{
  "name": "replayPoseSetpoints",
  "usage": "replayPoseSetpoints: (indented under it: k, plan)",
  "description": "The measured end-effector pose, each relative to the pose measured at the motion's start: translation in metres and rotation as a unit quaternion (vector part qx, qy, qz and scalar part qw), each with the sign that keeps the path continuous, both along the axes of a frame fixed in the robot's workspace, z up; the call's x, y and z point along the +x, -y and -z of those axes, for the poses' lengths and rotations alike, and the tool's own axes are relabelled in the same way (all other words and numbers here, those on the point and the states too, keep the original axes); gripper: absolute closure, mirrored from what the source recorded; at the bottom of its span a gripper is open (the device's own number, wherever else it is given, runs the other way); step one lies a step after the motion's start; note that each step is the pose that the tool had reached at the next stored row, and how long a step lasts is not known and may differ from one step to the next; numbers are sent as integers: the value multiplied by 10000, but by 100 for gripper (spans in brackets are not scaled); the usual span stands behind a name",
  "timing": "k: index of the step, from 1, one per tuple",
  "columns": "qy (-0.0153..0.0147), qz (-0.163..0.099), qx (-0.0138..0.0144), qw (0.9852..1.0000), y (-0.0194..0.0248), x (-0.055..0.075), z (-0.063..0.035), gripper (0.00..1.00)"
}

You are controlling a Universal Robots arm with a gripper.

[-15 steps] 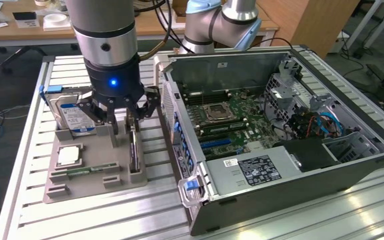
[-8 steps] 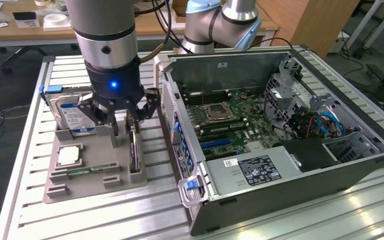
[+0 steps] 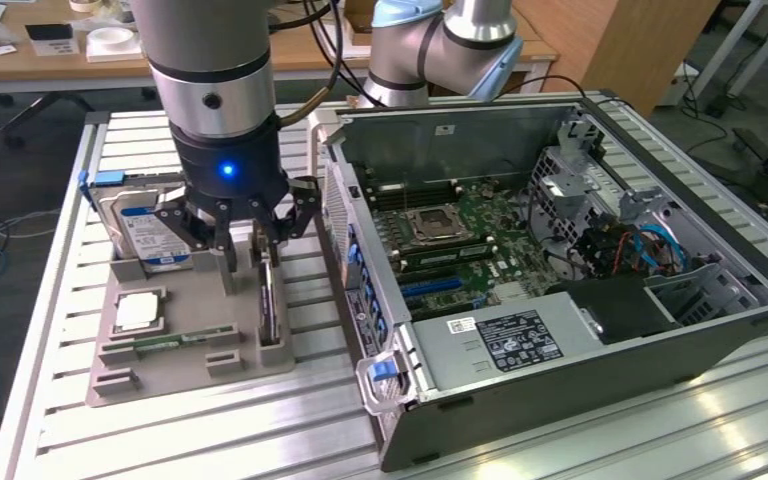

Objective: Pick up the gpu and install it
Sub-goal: 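Pick up the gpu and move the gpu toward the slot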

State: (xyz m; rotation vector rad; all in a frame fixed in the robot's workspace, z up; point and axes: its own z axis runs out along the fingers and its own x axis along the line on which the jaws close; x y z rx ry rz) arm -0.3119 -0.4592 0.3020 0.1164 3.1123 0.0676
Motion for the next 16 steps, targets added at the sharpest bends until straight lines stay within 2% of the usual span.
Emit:
replayPoseSetpoints:
  k: [8,16]
  plan:
    - [0,0,0,10000,0,0,26,53]
    - [0,0,0,10000,0,0,153,53]
